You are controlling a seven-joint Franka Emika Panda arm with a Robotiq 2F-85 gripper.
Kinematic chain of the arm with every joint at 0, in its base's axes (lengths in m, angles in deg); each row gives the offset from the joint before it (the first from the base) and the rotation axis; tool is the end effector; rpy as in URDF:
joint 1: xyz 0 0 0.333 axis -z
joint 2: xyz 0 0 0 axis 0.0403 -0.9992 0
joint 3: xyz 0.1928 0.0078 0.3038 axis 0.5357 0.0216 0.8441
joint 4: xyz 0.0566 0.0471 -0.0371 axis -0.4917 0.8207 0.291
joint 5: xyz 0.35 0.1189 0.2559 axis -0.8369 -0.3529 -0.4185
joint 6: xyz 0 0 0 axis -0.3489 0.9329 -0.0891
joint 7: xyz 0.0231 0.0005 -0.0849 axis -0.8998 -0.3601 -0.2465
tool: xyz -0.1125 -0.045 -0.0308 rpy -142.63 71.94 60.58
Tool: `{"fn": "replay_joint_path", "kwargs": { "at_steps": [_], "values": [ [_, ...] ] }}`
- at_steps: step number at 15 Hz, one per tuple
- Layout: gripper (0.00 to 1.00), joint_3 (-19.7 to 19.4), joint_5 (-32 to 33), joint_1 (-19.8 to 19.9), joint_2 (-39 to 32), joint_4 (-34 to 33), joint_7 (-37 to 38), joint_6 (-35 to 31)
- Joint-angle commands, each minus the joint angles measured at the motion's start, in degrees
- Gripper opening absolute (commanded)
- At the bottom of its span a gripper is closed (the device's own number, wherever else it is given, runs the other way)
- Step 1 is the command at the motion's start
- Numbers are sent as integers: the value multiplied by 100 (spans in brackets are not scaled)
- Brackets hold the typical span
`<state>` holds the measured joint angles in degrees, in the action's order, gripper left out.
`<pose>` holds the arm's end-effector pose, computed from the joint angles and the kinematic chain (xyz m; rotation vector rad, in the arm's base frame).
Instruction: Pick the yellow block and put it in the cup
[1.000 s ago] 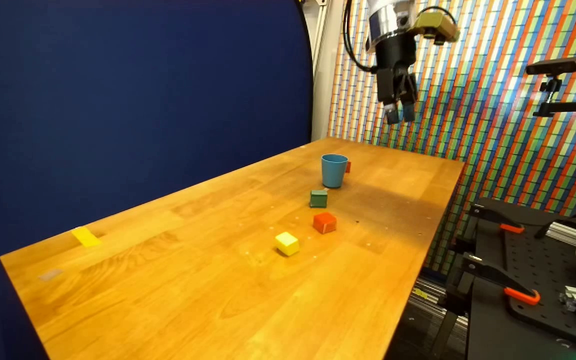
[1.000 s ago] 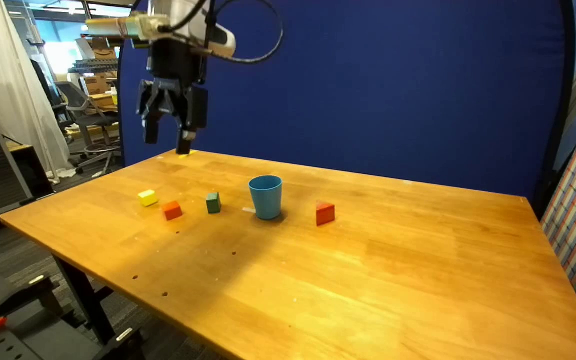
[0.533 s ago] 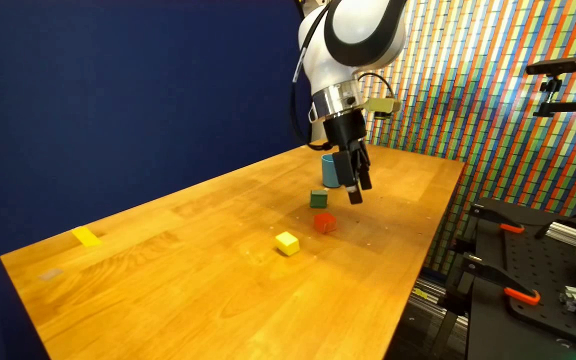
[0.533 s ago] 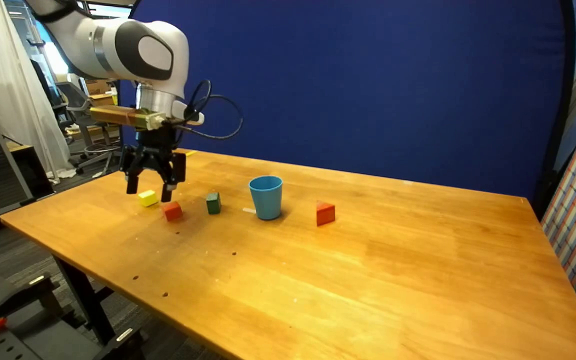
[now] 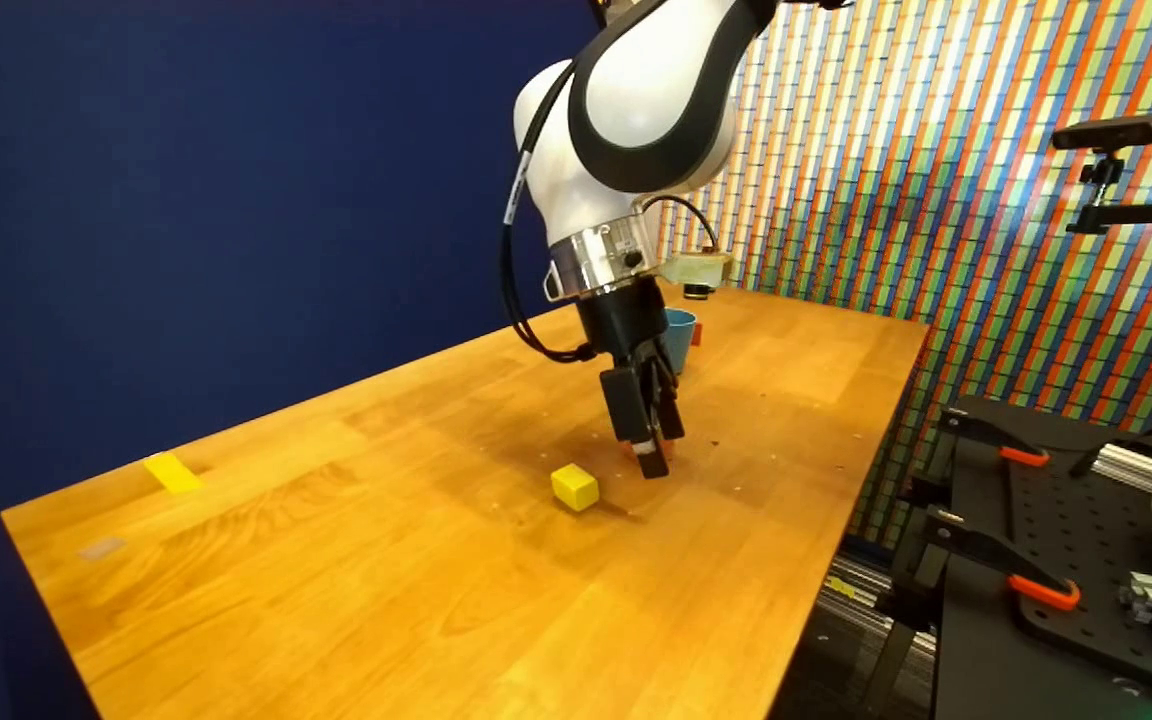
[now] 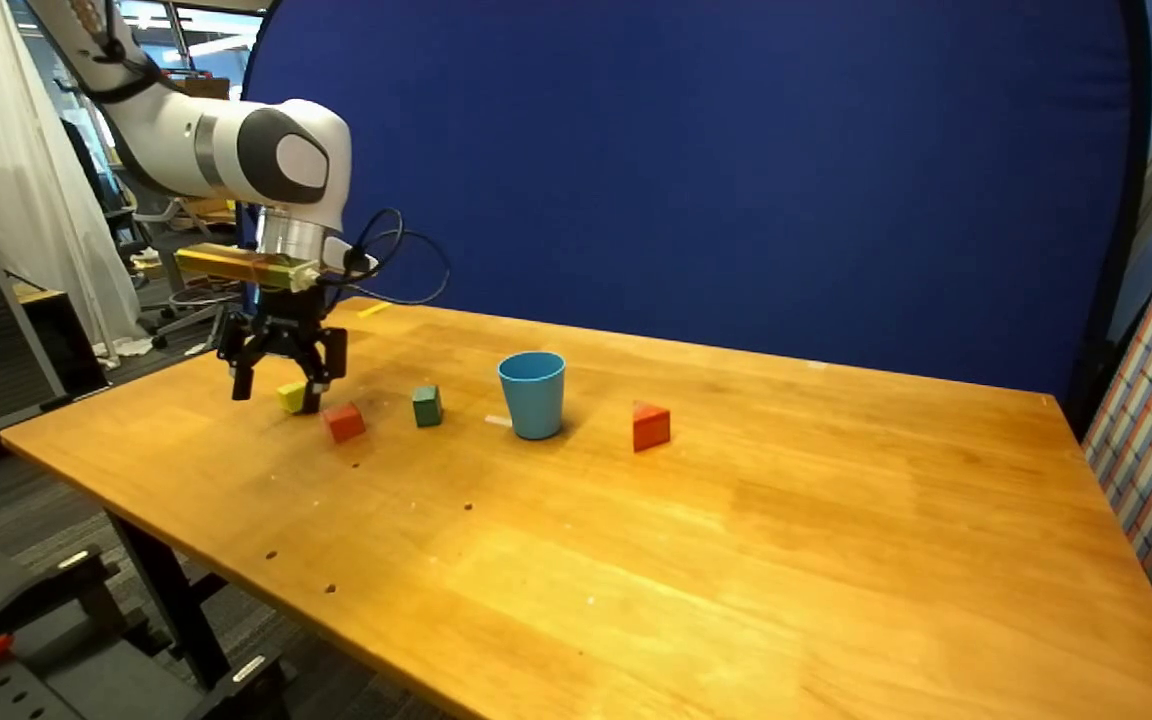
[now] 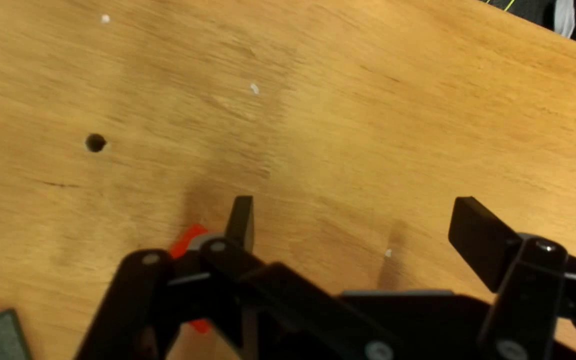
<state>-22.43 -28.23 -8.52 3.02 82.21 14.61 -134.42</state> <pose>0.5443 0.2206 0.1327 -2.9573 -0.5217 0.6476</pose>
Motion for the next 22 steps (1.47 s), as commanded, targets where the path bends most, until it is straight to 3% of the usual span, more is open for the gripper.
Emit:
{"fn": "replay_joint_path", "kwargs": {
  "at_steps": [1, 17, 18, 19, 22],
  "values": [
    [100, 118, 51, -142, -278, -375, -111, 12],
    [100, 49, 643, -637, -1087, -1235, 49, -606],
    [75, 16, 733, -661, -1129, -1292, 65, -635],
    [74, 7, 774, -668, -1153, -1328, 84, -633],
    [49, -69, 880, -653, -1119, -1333, 194, -594]
  ]
}}
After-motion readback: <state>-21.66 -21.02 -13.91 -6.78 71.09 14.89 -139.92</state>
